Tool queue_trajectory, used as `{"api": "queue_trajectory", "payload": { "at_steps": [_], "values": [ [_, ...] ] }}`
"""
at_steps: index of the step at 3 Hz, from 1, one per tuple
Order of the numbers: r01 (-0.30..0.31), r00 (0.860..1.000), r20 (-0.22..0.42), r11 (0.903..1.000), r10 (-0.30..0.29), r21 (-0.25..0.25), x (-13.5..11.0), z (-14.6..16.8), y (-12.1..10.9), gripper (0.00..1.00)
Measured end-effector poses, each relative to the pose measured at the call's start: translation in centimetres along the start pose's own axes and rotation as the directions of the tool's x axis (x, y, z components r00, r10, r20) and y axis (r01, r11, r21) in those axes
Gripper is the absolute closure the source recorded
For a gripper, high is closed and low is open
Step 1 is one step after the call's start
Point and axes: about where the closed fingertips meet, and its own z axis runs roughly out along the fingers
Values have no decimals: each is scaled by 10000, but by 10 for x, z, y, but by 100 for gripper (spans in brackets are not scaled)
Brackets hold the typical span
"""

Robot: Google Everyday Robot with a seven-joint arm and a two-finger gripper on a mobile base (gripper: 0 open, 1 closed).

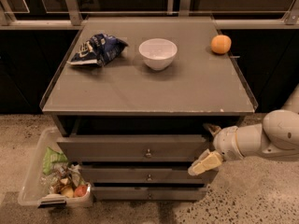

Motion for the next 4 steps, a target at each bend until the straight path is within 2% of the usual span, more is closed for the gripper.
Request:
{"api": "queue_trajectory", "payload": {
  "at_steps": [2, 3, 4],
  "values": [
    [-317, 9984, 441, 9935, 367, -1095, 1, -2, 37, 0],
    [-317, 9983, 442, 9935, 368, -1096, -2, -5, 37, 0],
    [-585, 9939, 804, 9781, 759, -1998, -3, -16, 67, 0]
  ]
}}
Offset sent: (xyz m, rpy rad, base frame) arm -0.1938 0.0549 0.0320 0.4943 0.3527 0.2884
